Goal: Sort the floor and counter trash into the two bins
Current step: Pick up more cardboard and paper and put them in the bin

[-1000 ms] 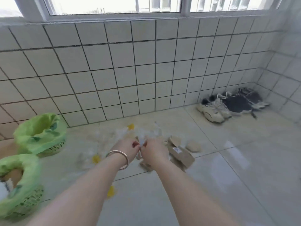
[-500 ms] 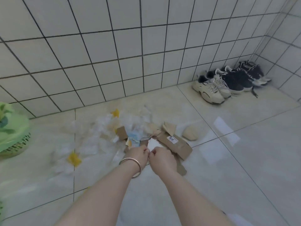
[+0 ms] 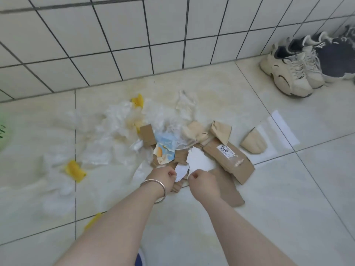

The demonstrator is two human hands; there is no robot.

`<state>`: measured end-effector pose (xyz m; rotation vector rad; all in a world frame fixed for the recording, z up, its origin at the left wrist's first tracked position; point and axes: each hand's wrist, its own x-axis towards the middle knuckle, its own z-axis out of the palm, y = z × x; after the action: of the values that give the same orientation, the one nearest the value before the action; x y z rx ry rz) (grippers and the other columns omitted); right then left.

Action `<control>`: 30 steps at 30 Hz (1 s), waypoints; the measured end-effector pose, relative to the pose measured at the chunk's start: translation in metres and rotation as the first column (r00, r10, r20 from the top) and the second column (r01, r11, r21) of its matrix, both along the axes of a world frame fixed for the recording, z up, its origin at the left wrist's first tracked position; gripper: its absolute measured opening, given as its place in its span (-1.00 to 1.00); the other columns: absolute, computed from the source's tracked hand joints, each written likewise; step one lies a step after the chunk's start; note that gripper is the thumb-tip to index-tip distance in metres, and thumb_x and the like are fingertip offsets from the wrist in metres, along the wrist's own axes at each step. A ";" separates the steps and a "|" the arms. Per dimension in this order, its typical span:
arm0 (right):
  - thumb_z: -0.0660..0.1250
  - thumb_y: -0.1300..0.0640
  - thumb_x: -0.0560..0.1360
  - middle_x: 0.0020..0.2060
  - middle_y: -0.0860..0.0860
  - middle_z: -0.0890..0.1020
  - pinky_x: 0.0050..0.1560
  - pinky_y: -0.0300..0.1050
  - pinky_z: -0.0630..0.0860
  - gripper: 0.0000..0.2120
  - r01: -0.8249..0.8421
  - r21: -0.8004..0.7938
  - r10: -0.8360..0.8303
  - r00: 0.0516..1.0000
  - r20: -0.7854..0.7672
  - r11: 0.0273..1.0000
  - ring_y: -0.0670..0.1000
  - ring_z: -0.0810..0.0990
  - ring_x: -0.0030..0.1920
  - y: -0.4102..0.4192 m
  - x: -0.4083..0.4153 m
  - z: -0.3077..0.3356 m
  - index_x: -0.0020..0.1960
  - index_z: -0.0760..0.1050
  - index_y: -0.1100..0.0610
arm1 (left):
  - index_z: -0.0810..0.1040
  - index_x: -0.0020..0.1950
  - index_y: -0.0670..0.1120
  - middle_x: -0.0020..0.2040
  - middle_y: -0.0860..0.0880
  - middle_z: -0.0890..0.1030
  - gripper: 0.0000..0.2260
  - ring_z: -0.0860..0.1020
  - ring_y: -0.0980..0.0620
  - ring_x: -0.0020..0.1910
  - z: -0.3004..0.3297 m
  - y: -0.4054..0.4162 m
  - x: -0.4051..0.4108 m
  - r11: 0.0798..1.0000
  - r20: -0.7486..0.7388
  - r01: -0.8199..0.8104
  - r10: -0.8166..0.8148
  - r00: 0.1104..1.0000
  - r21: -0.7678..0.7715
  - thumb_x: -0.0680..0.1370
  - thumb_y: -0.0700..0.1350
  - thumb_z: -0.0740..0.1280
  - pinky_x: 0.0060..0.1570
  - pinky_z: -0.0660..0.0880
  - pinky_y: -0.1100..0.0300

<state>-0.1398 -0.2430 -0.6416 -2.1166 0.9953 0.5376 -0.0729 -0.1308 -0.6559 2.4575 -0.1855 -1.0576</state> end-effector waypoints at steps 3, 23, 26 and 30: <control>0.16 0.08 0.51 0.03 0.07 0.65 -0.10 -0.16 0.43 -0.75 -0.001 -0.014 0.001 1.000 -0.012 1.000 0.09 0.53 -0.06 -0.004 0.006 -0.019 0.05 0.57 0.10 | 0.60 0.06 0.04 0.11 -0.06 0.62 -0.80 0.57 -0.09 0.09 -0.020 -0.001 -0.001 0.999 -0.030 -0.054 0.054 0.998 0.008 0.53 -0.10 0.22 0.12 0.52 0.11; 0.39 -0.25 0.35 0.27 0.08 0.41 0.31 -0.07 0.26 -0.25 -0.296 -0.432 0.242 0.954 -0.177 0.852 0.12 0.31 0.33 -0.055 0.033 -0.093 0.37 0.27 0.12 | 0.42 0.25 -0.10 0.53 -0.16 0.11 -0.59 0.26 -0.10 0.43 -0.083 -0.039 0.024 0.943 0.123 -0.285 0.266 0.956 0.170 0.51 0.12 0.27 0.23 0.39 0.05; 0.42 -0.25 0.33 0.22 0.07 0.47 0.27 -0.08 0.29 -0.31 -0.210 -0.384 0.163 0.975 -0.151 0.899 0.12 0.35 0.30 -0.057 0.032 -0.094 0.28 0.37 0.14 | 0.40 0.24 -0.11 0.39 -0.16 0.37 -0.50 0.41 -0.15 0.31 -0.087 -0.041 0.026 0.931 0.032 -0.324 0.323 0.946 0.171 0.46 0.20 0.29 0.19 0.46 0.03; 0.38 -0.20 0.39 0.22 0.09 0.43 0.21 -0.07 0.34 -0.39 -0.130 -0.169 0.110 0.987 -0.121 0.977 0.12 0.35 0.28 -0.058 0.030 -0.094 0.28 0.40 0.16 | 0.48 0.18 -0.13 0.18 -0.16 0.57 -0.50 0.49 -0.17 0.19 -0.088 -0.043 0.031 0.946 -0.066 -0.290 0.302 0.951 0.144 0.47 0.24 0.25 0.18 0.45 0.03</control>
<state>-0.1096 -0.3008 -0.7356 -2.3369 1.0133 0.6546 -0.0423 -0.1736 -0.7443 2.4473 0.2842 -1.0687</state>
